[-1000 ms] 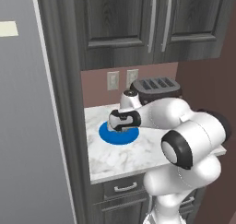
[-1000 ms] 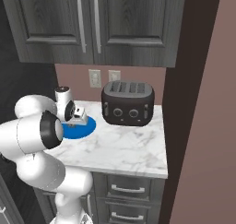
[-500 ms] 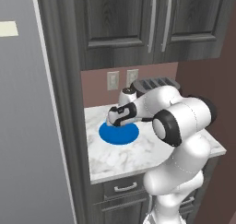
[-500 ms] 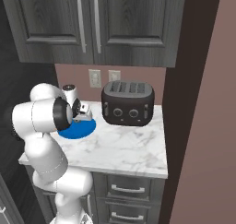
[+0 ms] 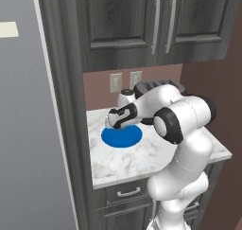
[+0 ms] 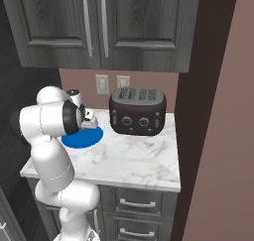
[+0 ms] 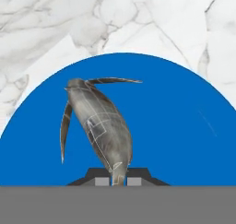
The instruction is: Take the fish from the oven and place it on the plate on the counter.
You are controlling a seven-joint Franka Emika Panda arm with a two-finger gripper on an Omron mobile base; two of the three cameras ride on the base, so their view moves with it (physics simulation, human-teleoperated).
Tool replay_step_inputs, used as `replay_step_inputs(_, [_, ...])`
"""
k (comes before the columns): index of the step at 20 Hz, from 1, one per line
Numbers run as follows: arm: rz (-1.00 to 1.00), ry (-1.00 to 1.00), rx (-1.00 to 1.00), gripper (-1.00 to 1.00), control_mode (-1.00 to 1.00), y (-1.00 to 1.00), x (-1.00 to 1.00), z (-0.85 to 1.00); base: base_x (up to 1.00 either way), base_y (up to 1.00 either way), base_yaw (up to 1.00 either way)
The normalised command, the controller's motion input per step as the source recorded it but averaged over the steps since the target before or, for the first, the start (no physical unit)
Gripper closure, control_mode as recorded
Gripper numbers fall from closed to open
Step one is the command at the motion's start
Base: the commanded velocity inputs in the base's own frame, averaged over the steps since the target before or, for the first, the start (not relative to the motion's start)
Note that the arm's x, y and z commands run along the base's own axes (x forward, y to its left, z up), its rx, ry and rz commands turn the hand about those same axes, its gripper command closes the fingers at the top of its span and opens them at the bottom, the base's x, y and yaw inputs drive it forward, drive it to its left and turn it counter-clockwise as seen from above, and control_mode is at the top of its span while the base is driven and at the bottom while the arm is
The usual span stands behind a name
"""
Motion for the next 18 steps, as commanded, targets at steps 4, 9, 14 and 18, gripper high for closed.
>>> replay_step_inputs(4, [-0.02,0.0,0.0,1.0,-1.0,0.01,0.0,-0.22,0.0,0.0,0.0])
replay_step_inputs(9, [-0.01,0.0,0.0,1.0,-1.0,0.0,-0.01,-0.1,0.0,0.0,0.0])
replay_step_inputs(14, [0.0,-0.04,0.0,1.0,-1.0,0.0,-0.08,0.23,0.0,0.0,0.0])
replay_step_inputs(18, [0.0,-0.03,0.0,1.0,-1.0,-0.01,-0.22,0.25,0.0,0.0,0.0])
